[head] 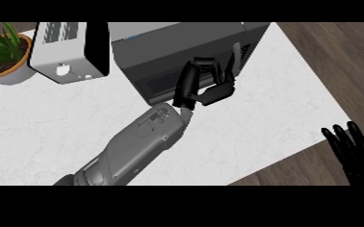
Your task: Pick up the milk, place it into the microwave and close the microwave
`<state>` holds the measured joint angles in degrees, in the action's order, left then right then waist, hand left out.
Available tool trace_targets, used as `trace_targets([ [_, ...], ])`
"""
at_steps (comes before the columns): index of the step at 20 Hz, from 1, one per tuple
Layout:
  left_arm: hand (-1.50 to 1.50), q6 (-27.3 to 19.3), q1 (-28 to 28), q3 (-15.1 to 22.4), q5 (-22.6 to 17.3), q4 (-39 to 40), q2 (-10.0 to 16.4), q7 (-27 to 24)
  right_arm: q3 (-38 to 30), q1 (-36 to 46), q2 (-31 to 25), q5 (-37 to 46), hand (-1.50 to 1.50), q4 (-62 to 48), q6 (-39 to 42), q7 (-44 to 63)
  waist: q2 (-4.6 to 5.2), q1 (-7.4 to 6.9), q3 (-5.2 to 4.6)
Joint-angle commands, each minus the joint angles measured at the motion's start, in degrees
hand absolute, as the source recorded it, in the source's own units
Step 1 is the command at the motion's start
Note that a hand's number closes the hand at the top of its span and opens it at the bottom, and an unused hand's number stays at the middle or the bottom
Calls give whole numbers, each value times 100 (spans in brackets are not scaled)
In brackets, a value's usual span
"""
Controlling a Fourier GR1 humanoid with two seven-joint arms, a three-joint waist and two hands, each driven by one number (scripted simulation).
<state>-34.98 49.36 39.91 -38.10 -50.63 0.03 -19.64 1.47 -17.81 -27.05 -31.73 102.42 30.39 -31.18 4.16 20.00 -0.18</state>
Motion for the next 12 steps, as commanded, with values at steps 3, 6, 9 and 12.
trace_targets([
  [3, 150, 123, 453, -172, -190, 484, -3, -151, 12, -28, -101, -215, -150, 174, 196, 41, 88, 99, 5],
  [6, 150, 91, 431, -192, -257, 513, -3, -314, -76, -30, -185, -315, -150, 212, 237, 61, 94, 96, 7],
  [9, 150, 44, 507, -184, -368, 536, -3, -283, -158, -11, -278, -331, -150, 387, 256, 65, 55, 185, 9],
  [12, 150, 21, 462, -148, -400, 562, -2, -410, -172, -38, -287, -446, -150, 492, 255, 102, 76, 230, 6],
])
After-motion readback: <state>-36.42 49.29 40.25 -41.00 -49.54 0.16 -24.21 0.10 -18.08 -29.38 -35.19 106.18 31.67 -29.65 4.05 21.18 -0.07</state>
